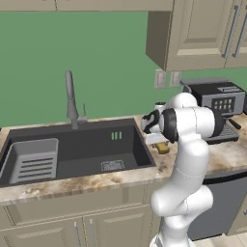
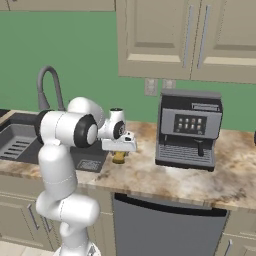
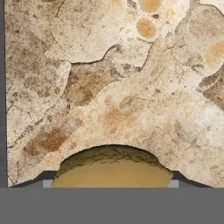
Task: Place the sponge inside the microwave to prepare for sanitizing.
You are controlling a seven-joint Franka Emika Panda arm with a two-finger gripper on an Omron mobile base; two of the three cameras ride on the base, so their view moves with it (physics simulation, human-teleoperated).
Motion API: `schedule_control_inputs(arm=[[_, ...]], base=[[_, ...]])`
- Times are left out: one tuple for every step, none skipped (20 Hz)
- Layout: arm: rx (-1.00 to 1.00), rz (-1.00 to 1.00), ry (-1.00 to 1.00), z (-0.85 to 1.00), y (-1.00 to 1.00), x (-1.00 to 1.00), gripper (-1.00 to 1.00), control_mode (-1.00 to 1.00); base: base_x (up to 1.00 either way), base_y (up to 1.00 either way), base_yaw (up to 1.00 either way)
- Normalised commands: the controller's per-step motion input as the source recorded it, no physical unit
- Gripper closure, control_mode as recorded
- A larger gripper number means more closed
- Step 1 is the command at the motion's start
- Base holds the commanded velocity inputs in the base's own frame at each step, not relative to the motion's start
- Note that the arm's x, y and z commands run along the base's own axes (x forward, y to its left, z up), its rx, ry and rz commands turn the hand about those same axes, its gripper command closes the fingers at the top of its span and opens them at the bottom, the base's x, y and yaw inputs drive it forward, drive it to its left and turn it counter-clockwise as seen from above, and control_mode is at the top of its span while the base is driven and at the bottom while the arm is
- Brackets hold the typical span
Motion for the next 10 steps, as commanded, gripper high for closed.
schedule_control_inputs(arm=[[0.00, 0.00, 0.00, 0.06, 0.00, 0.00, 1.00, -1.00], [0.00, 0.00, -0.10, 0.21, 0.00, -0.24, 1.00, -1.00], [0.00, 0.00, -0.17, 0.41, 0.00, -0.33, 1.00, -1.00], [0.00, -0.02, -0.21, 0.51, 0.00, -0.38, 1.00, -1.00], [0.00, -0.06, -0.21, 0.60, 0.00, -0.28, 1.00, -1.00], [0.00, -0.08, -0.22, 0.67, 0.00, -0.25, 1.00, -1.00], [0.00, -0.08, -0.23, 0.67, 0.00, -0.24, 1.00, -1.00], [0.00, -0.07, -0.24, 0.71, 0.00, -0.31, 1.00, -1.00], [0.00, -0.06, -0.24, 0.72, 0.00, -0.33, 1.00, -1.00], [0.00, -0.05, -0.27, 0.75, 0.00, -0.36, 1.00, -1.00]], base=[[0.00, 0.00, 0.00], [0.00, 0.00, 0.00], [0.00, 0.00, 0.00], [0.00, 0.00, 0.00], [0.00, 0.00, 0.00], [0.00, 0.00, 0.00], [0.00, 0.00, 0.00], [0.00, 0.00, 0.00], [0.00, 0.00, 0.00], [0.00, 0.00, 0.00]])
